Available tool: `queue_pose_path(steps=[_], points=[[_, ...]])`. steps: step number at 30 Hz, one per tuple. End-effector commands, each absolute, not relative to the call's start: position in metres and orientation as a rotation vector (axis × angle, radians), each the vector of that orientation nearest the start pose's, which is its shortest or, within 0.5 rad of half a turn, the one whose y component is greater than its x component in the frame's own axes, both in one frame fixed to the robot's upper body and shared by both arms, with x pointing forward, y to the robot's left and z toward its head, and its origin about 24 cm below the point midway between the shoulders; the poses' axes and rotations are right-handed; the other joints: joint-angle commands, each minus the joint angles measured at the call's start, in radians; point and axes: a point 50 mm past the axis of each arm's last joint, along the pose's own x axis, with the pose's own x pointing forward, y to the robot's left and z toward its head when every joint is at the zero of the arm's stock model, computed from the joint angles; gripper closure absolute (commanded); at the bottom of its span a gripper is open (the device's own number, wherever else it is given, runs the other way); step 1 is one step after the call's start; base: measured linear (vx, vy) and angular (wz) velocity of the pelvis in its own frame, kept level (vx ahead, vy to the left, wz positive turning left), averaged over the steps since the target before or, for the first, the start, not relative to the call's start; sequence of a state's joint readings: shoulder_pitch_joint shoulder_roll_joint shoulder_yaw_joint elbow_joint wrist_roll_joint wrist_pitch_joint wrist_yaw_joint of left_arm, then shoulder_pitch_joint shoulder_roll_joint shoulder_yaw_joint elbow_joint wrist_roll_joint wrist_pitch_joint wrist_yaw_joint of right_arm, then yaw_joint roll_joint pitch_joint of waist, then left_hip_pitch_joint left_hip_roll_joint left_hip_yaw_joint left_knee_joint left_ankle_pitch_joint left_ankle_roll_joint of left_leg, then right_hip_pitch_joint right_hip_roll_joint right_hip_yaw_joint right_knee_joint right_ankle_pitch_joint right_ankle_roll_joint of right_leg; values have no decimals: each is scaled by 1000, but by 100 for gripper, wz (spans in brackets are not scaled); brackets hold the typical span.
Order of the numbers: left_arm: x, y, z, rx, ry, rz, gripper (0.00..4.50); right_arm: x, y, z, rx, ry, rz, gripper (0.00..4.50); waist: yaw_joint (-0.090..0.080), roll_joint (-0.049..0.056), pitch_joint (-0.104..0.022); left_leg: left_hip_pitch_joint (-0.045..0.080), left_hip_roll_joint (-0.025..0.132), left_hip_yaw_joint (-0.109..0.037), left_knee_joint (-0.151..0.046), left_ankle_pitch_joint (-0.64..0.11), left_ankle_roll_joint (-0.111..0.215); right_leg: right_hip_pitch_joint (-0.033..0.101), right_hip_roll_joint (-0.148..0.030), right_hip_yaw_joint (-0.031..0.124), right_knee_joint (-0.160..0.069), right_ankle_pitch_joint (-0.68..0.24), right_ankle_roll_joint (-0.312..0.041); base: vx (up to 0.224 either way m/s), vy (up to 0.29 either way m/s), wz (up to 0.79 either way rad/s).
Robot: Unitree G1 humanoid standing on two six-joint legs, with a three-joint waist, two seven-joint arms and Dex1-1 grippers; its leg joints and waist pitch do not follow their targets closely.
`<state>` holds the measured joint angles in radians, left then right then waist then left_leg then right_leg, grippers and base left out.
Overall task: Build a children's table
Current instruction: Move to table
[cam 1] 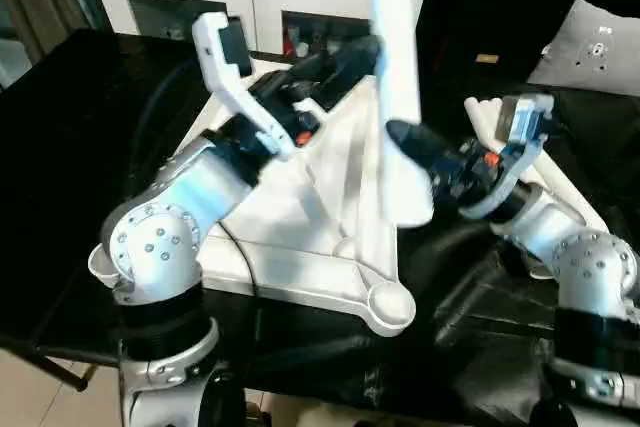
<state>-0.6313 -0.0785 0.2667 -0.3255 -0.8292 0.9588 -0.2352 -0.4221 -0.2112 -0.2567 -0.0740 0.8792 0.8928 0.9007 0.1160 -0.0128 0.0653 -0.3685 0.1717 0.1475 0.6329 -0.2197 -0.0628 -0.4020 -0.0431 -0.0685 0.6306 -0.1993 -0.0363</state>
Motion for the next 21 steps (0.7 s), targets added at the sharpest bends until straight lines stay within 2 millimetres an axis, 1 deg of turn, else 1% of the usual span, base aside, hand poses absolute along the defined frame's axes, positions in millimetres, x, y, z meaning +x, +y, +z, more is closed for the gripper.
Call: queue_pose_path(steps=[1, 2, 3, 4, 5, 6, 8, 10, 11, 12, 13, 14, 15, 16, 17, 18, 19, 20, 21], points=[[291, 77, 221, -630, -63, -909, 36, 278, -137, 153, 634, 20, 1233, 262, 6, 2, -70, -3, 50, -14, -78, -31, 36, 66, -99, 56, -90, -195, -142, 0, 0, 0], [291, 76, 221, -621, -59, -908, 36, 278, -136, 153, 616, 27, 1229, 262, 6, 4, -69, -2, 50, -15, -78, -31, 31, 64, -96, 55, -91, -206, -130, 0, 0, 0], [292, 76, 218, -571, -45, -886, 41, 278, -132, 151, 554, 39, 1220, 262, 7, 3, -70, -1, 50, -15, -78, -33, 29, 63, -97, 56, -92, -214, -117, 0, 0, 0], [293, 75, 217, -556, -42, -879, 41, 277, -130, 151, 536, 42, 1219, 262, 7, 5, -70, -1, 50, -16, -79, -33, 27, 62, -96, 56, -91, -216, -111, 0, 0, 0], [293, 75, 215, -547, -36, -866, 72, 277, -128, 150, 495, 48, 1212, 262, 5, 6, -70, -1, 50, -15, -79, -34, 25, 62, -97, 57, -91, -214, -108, 0, 0, 0], [293, 75, 214, -553, -28, -853, 72, 277, -125, 148, 454, 51, 1196, 262, 5, 8, -70, -2, 51, -16, -79, -33, 19, 62, -97, 56, -90, -208, -111, 0, 0, 0], [293, 77, 211, -548, -24, -812, 82, 280, -120, 146, 372, 45, 1141, 262, 3, 8, -70, -3, 51, -17, -79, -28, 10, 64, -97, 56, -88, -185, -120, 0, 0, 0], [294, 79, 207, -466, -24, -729, 103, 284, -113, 144, 298, 21, 1070, 262, 2, 7, -71, -2, 55, -19, -81, -32, 7, 62, -99, 56, -86, -175, -121, 0, 0, 0], [294, 80, 207, -460, -24, -723, 118, 284, -112, 144, 294, 20, 1066, 262, -2, 7, -69, -2, 54, -17, -81, -36, 8, 61, -97, 57, -86, -175, -118, 0, 0, 0], [294, 80, 204, -438, -25, -685, 125, 285, -108, 143, 247, -1, 1029, 262, 0, 9, -72, -1, 54, -17, -80, -33, 9, 62, -99, 58, -85, -167, -120, 0, 0, 0], [294, 80, 204, -430, -30, -673, 125, 286, -107, 143, 228, -6, 1024, 262, -2, 9, -71, -1, 54, -17, -80, -34, 8, 60, -97, 58, -84, -161, -124, 0, 0, 0], [294, 81, 203, -393, -55, -621, 137, 285, -100, 143, 133, -39, 1004, 262, 0, 9, -70, -2, 57, -19, -82, -37, 6, 61, -100, 57, -86, -160, -122, 0, 0, 0], [294, 81, 202, -371, -66, -599, 137, 285, -96, 143, 92, -60, 983, 262, -2, 7, -70, -3, 55, -17, -82, -38, 4, 63, -99, 58, -85, -154, -120, 0, 0, 0], [293, 81, 200, -333, -75, -574, 149, 286, -92, 143, 34, -91, 966, 262, -3, 5, -69, -3, 55, -17, -83, -40, 5, 63, -99, 59, -85, -152, -119, 0, 0, 0], [292, 80, 198, -313, -78, -562, 159, 286, -89, 144, 0, -111, 955, 262, -5, 8, -70, -2, 55, -17, -82, -37, 4, 62, -97, 59, -82, -142, -117, 0, 0, 0], [292, 81, 195, -292, -92, -509, 165, 287, -84, 145, -52, -168, 919, 262, -5, 10, -70, -2, 57, -18, -82, -38, 2, 60, -99, 59, -81, -131, -118, 0, 0, 0], [292, 81, 195, -292, -92, -509, 165, 287, -84, 145, -52, -168, 919, 262, -7, 9, -70, -1, 56, -16, -83, -45, 0, 62, -98, 60, -81, -124, -123, 0, 0, 0], [292, 82, 194, -286, -95, -467, 176, 286, -82, 144, -84, -188, 908, 262, -6, 11, -71, -1, 58, -17, -83, -48, -1, 61, -100, 61, -79, -117, -129, 0, 0, 0], [294, 84, 193, -309, -97, -410, 186, 286, -80, 142, -110, -201, 887, 262, -7, 11, -69, -1, 57, -16, -83, -54, -2, 61, -98, 61, -79, -108, -135, 0, 0, 0]])
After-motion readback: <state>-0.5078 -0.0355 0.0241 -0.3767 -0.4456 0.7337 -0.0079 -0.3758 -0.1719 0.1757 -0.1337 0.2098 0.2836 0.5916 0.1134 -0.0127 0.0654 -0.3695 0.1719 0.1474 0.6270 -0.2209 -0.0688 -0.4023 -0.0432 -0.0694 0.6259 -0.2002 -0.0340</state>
